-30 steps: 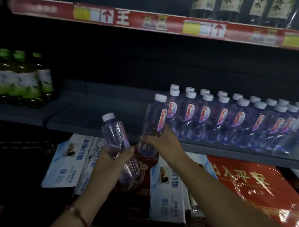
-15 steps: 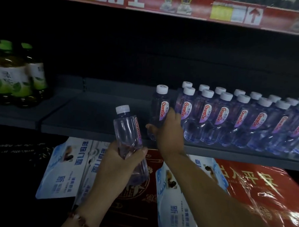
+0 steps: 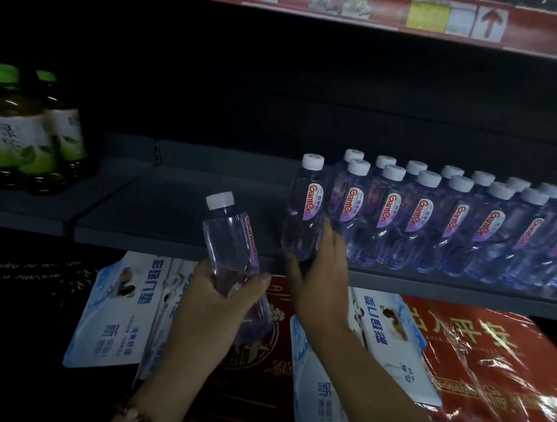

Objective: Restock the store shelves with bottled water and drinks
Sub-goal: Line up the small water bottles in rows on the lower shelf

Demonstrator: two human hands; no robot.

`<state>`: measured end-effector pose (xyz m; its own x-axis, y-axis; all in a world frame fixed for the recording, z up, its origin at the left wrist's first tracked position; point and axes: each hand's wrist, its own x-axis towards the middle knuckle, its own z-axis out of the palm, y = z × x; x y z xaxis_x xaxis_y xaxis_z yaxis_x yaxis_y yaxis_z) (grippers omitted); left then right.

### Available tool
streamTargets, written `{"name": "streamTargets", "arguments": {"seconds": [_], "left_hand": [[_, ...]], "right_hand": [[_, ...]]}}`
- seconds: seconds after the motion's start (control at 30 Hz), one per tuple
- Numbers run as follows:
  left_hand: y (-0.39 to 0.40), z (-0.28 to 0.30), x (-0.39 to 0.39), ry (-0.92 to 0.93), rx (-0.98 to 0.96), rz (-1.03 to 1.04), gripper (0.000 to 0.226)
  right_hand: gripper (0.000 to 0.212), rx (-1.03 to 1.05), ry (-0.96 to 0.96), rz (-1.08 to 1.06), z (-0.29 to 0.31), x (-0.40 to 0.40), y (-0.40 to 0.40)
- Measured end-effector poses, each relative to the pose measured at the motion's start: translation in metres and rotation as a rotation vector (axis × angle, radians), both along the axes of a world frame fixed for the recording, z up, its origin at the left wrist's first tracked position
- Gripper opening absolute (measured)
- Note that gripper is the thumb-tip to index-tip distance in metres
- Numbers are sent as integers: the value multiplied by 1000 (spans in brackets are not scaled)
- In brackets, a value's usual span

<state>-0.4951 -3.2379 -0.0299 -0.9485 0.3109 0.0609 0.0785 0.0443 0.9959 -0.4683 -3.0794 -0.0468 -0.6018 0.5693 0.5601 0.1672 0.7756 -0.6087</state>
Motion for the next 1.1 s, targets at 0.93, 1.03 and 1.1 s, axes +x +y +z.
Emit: {"name": "streamTargets", "arguments": {"seconds": [0.93, 1.03, 1.1], "left_hand": [[47, -14, -29, 131, -17, 26, 39], [64, -8, -28, 148, 45, 15, 37], [77, -3, -29, 168, 58, -5, 41]], "right_hand": [[52, -224, -453, 482, 7, 25, 17], [42, -313, -356, 560, 16, 37, 12], [37, -348, -237, 505, 24, 35, 15]]}}
